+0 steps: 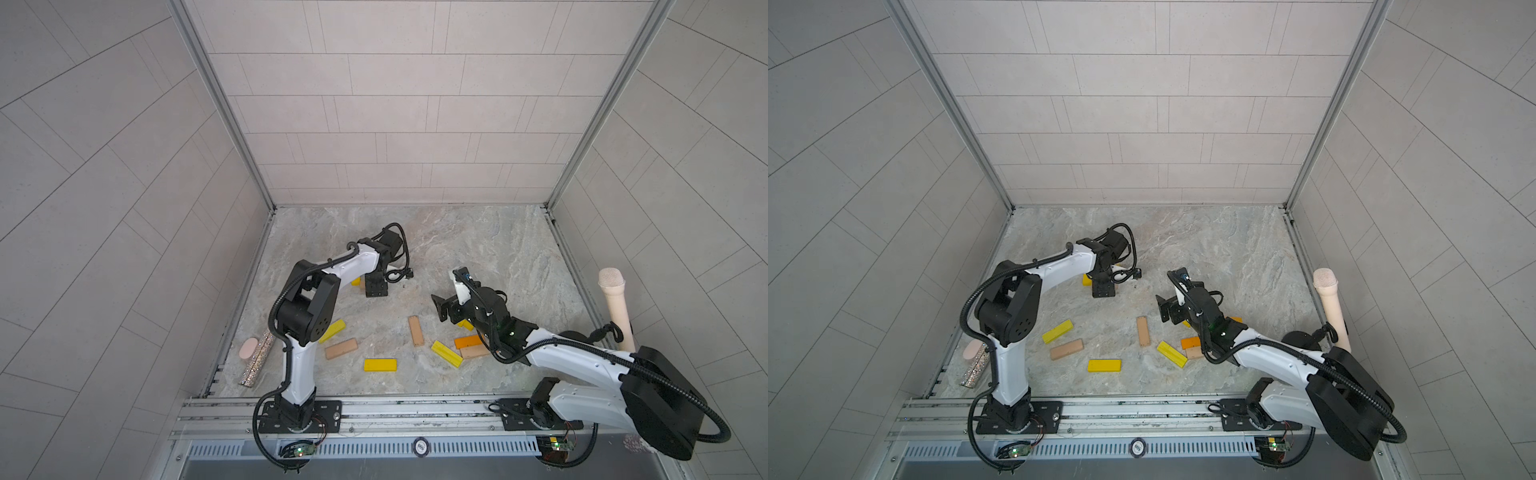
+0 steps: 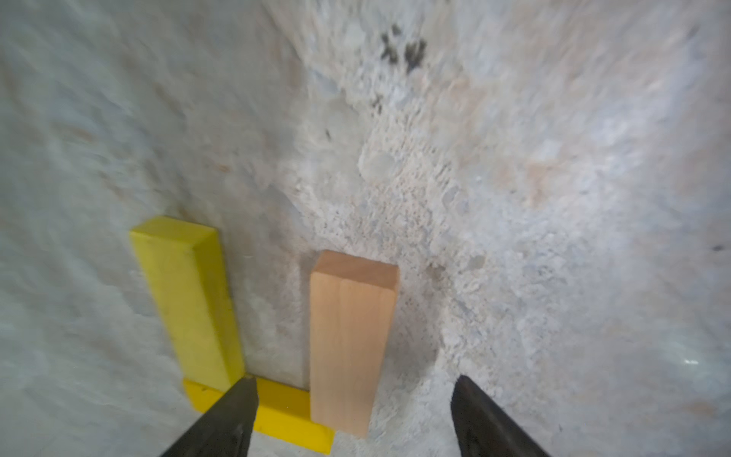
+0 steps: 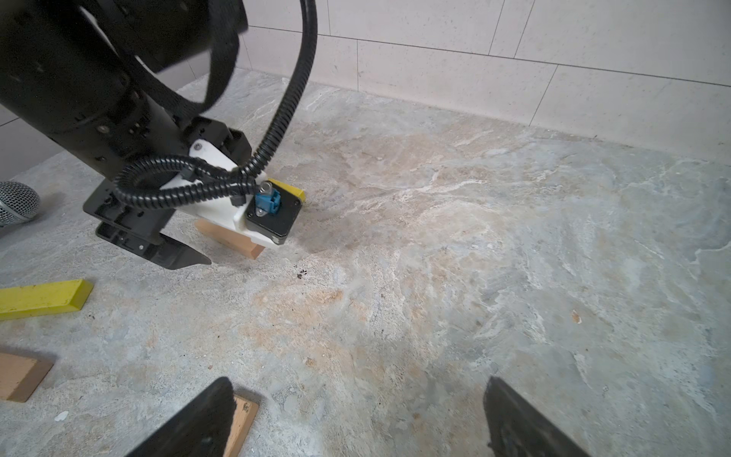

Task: Assemble the number 8 with building blocks
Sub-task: Assemble the building block at the center of the board, then adjust the building block at the center of the board.

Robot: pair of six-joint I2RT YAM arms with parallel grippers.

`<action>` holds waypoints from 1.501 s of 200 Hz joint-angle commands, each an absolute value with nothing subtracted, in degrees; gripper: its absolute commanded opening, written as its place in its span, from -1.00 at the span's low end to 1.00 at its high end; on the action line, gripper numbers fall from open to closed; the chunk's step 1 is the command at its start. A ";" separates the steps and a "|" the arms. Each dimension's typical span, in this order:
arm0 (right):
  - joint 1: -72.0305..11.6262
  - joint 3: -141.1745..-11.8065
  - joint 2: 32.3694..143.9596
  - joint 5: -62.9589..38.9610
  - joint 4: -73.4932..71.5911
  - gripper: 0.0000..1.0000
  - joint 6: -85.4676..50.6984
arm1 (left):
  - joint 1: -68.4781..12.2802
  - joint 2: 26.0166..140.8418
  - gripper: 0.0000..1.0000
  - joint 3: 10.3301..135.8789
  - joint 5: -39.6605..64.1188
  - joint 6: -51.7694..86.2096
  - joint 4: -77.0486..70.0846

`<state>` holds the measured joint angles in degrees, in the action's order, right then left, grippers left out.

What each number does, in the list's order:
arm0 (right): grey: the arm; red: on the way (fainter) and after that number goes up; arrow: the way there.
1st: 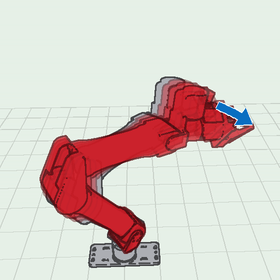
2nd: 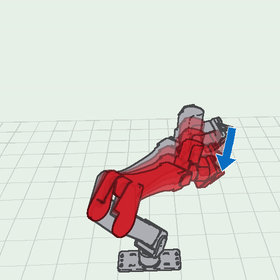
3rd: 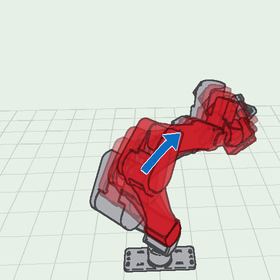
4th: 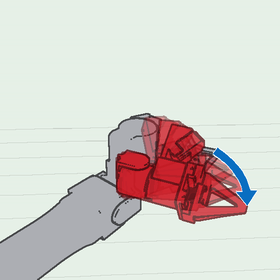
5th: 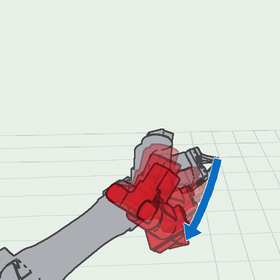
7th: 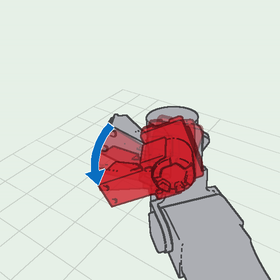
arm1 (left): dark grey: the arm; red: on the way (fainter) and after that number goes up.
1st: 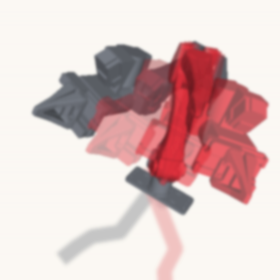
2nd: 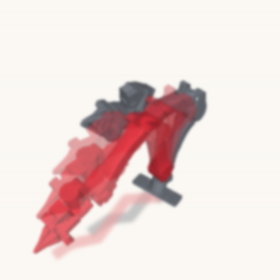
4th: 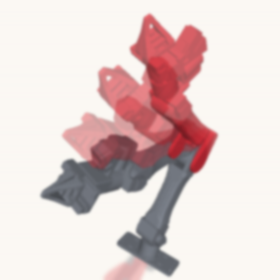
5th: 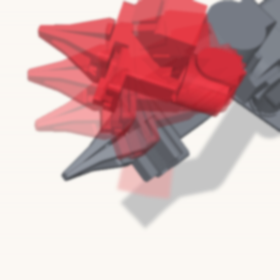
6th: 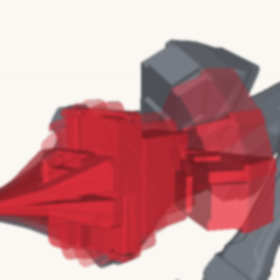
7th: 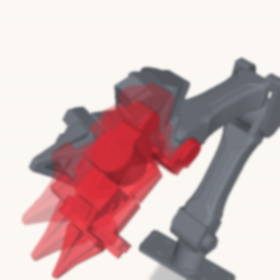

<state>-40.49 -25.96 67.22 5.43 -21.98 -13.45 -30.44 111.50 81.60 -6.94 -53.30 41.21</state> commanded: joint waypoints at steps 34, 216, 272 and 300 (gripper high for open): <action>-40.61 -31.50 68.42 5.81 -16.49 0.99 -12.99 | -31.86 96.75 1.00 75.53 -7.65 -39.09 32.07; -44.65 -62.36 101.89 -4.98 -3.57 0.95 -42.61 | -9.05 106.40 1.00 73.55 17.34 33.00 19.70; -44.65 -65.83 107.03 -8.17 -4.19 0.94 -45.34 | -9.15 111.51 1.00 76.08 17.24 33.71 23.67; -44.70 -64.98 107.53 -8.22 -5.33 0.94 -45.81 | -9.11 112.42 1.00 76.46 17.28 32.98 23.38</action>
<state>-44.36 -64.93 106.74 -7.81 -3.68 -43.64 -9.08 111.46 74.54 17.17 32.38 22.96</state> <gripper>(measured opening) 0.971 0.999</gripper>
